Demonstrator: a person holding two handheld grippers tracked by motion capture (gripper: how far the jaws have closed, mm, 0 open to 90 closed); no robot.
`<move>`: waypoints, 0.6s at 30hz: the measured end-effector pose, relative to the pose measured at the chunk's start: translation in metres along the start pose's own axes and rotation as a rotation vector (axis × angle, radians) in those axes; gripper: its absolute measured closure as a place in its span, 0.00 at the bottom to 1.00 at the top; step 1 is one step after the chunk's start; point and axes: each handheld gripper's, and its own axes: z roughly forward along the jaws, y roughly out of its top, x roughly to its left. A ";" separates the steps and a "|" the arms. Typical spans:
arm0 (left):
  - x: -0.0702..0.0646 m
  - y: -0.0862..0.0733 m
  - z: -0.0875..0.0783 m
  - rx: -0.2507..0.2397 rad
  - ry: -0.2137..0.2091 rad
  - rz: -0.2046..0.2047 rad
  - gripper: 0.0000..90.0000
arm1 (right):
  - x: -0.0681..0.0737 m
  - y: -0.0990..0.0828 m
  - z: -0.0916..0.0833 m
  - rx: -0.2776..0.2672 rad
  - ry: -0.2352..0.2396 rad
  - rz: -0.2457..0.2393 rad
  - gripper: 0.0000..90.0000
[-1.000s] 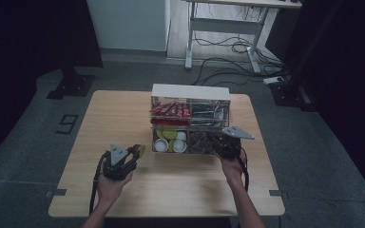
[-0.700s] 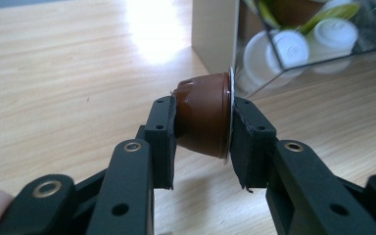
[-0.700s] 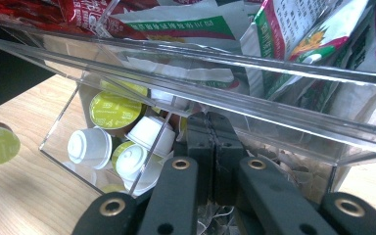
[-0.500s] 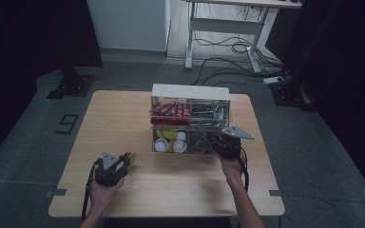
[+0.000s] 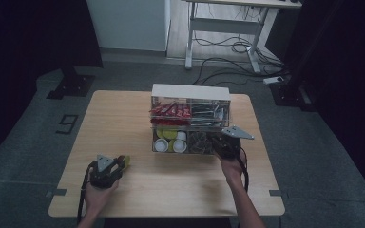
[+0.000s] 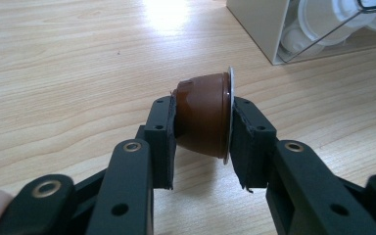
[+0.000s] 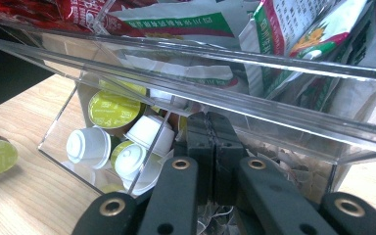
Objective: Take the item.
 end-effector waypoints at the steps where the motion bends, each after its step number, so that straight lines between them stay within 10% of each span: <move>1: 0.001 0.000 0.000 0.002 0.000 -0.003 0.71 | 0.000 0.000 0.000 0.000 0.000 0.000 0.98; 18: 0.005 -0.008 0.007 0.034 0.009 -0.018 0.66 | -0.001 0.000 -0.001 -0.001 0.000 0.004 0.98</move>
